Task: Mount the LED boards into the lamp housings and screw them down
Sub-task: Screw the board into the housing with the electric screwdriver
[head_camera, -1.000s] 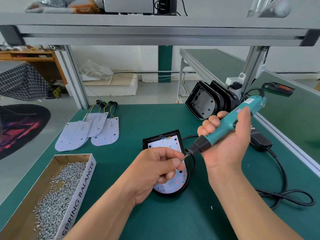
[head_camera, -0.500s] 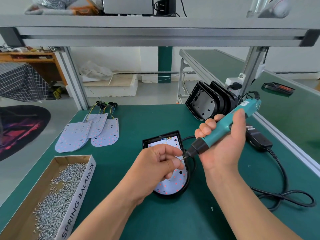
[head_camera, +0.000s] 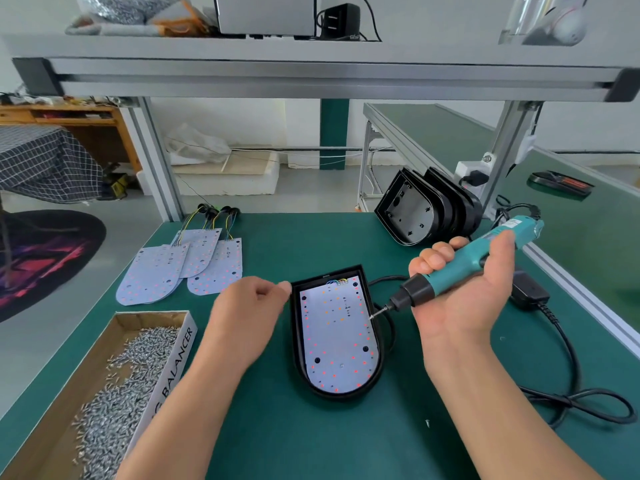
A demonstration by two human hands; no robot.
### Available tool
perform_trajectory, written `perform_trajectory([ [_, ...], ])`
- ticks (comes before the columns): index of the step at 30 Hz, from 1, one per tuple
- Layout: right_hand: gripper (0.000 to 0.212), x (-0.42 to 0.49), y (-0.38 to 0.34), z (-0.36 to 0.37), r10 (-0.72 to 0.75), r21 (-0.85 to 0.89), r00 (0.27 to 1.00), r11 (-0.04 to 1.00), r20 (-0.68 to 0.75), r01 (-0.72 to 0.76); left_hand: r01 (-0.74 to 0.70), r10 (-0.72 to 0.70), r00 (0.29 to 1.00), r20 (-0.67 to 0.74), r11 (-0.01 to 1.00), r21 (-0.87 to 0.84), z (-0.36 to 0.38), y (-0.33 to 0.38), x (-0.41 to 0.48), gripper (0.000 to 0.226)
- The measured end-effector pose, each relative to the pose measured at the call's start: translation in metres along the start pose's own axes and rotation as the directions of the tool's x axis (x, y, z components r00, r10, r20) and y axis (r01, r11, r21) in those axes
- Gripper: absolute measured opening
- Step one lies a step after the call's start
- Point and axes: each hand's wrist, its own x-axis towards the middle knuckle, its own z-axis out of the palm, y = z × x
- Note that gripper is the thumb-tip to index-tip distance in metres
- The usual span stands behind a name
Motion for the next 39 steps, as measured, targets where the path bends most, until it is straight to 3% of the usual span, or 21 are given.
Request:
perform_trajectory([
  [3,0.048,0.002,-0.001,-0.002,-0.017,-0.008,1.000,1.000,-0.012,0.017,0.048,-0.056,0.993,0.103,0.995,0.083,0.003,-0.005,0.002,0.037],
  [6,0.048,0.004,-0.002,-0.004,-0.028,-0.013,0.999,1.000,-0.016,0.028,0.109,-0.086,0.970,0.229,0.990,-0.090,0.015,-0.003,-0.003,0.033],
  [8,0.048,0.006,-0.003,-0.004,-0.042,-0.023,0.999,0.999,-0.013,0.042,0.163,-0.107,0.949,0.297,0.972,-0.171,0.019,-0.003,-0.005,0.044],
  [15,0.046,0.014,-0.012,-0.009,-0.139,-0.090,0.990,0.986,0.003,0.138,0.178,-0.093,0.926,0.365,0.962,-0.206,0.035,0.016,-0.023,0.043],
  [19,0.045,0.018,-0.017,-0.011,-0.192,-0.141,0.981,0.971,0.023,0.193,0.171,-0.066,0.892,0.447,0.965,-0.198,0.037,0.015,-0.026,0.062],
  [30,0.035,0.016,-0.004,-0.006,-0.206,-0.293,0.974,0.929,0.096,0.225,0.150,-0.060,0.882,0.467,0.976,-0.159,0.033,0.022,-0.032,0.042],
  [39,0.034,0.018,0.003,-0.006,-0.205,-0.326,0.966,0.912,0.158,0.247,0.172,-0.047,0.869,0.492,0.962,-0.211,0.033,0.020,-0.030,0.054],
])
